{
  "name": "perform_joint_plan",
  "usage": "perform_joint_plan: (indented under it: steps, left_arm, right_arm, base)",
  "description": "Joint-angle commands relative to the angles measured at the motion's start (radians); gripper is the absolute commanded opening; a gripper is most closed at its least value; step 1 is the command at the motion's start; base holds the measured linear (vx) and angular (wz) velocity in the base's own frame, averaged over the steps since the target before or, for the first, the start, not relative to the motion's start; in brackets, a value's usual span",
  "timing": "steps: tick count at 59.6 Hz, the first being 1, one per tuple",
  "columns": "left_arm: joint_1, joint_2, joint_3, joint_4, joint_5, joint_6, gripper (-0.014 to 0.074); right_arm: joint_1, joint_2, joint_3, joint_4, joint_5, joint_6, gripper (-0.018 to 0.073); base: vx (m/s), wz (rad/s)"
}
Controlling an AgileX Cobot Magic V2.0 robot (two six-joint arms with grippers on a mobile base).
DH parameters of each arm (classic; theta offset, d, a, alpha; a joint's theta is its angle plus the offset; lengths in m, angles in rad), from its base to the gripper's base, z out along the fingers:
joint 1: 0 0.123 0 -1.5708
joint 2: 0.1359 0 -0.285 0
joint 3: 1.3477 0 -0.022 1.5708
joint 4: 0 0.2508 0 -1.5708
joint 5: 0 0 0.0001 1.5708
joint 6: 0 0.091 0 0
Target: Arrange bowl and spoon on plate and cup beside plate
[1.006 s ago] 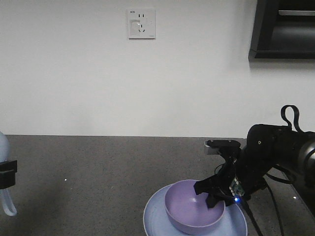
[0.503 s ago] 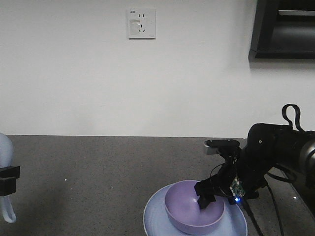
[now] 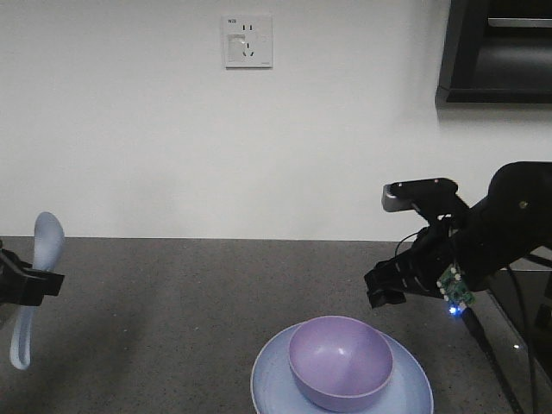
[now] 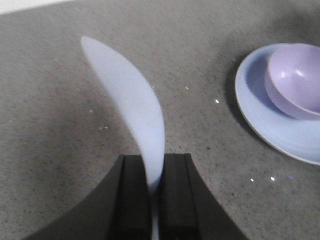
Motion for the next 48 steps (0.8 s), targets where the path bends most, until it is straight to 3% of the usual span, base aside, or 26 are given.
perform_joint_plan:
  steps: [1,9,18,31,48]
  left_arm:
    - [-0.019,0.037,-0.099,-0.047,0.027,0.027,0.0001]
    - [-0.074,0.148,-0.201,-0.089,0.108,0.051,0.0001]
    - [-0.165,0.269,-0.292,-0.086,0.154,0.04,0.0001]
    - [-0.297,0.463,-0.463,-0.079,0.231,0.031,0.0001]
    - [-0.422,0.661,-0.725,-0.025,0.302,-0.057,0.0001]
  right_arm:
    - [-0.002,-0.092,-0.035,-0.063,-0.036,0.026,0.0589]
    - [-0.004,-0.135,-0.035,-0.154,-0.022,0.075,0.0589]
    - [-0.004,-0.157,-0.035,-0.233,0.002,0.106,0.0589]
    - [-0.004,-0.163,-0.035,-0.249,0.008,0.108,0.0589]
    - [-0.004,-0.163,-0.035,-0.287,0.01,0.115,0.0589]
  base:
    - [0.0,0.0]
    - [0.0,0.0]
    - [0.0,0.0]
    - [0.0,0.0]
    - [0.0,0.0]
